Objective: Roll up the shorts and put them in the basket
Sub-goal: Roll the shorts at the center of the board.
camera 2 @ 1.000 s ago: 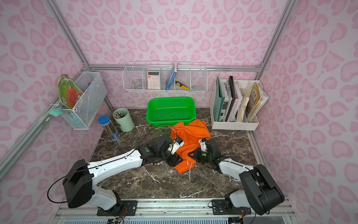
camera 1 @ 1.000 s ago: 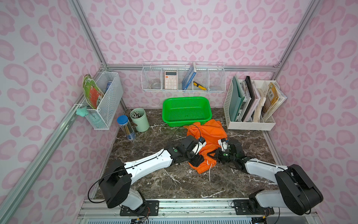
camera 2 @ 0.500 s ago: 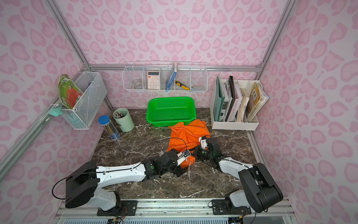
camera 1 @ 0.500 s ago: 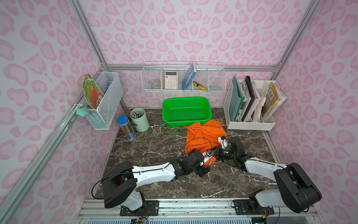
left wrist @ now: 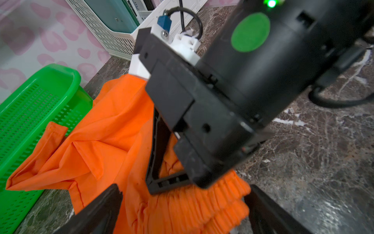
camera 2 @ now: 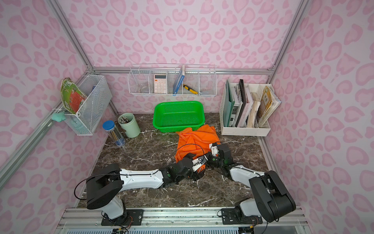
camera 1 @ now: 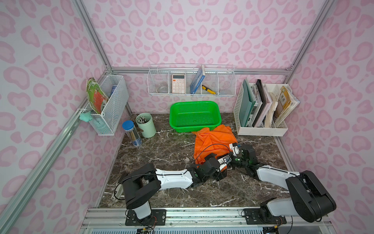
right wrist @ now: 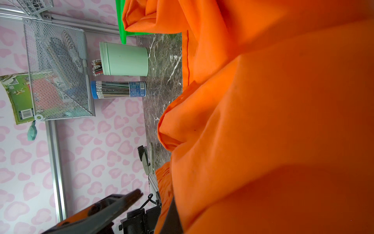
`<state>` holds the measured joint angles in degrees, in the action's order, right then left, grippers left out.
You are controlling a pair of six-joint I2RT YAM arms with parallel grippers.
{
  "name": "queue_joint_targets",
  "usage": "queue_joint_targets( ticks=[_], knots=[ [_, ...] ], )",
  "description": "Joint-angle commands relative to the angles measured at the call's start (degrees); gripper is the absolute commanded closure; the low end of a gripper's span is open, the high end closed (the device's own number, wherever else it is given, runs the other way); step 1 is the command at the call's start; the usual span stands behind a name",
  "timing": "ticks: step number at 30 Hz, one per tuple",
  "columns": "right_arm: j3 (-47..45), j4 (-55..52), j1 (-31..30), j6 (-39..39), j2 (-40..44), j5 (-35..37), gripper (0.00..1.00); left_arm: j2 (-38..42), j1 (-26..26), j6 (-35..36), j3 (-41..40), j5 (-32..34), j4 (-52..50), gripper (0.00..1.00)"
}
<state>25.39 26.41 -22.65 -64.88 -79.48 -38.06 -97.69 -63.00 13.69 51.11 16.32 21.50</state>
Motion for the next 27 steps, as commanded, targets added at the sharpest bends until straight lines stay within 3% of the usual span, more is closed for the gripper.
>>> queue_joint_targets(
  ticks=[1, 10, 27],
  knots=[
    [-0.42, 3.36, 0.33, -0.87, 0.16, -0.67, 1.0, -1.38, -0.01, -0.25, 1.65, 0.19, 1.52, 0.01],
    [-1.46, 6.63, 1.33, -3.0, 0.23, -2.78, 1.0, -7.15, 0.34, 2.55, 1.71, 6.83, 3.99, 0.01],
    [-2.67, 6.57, 4.4, -3.93, 3.03, -5.13, 1.0, -7.56, 3.45, 1.09, -2.29, 9.44, 5.4, 0.01]
  ],
)
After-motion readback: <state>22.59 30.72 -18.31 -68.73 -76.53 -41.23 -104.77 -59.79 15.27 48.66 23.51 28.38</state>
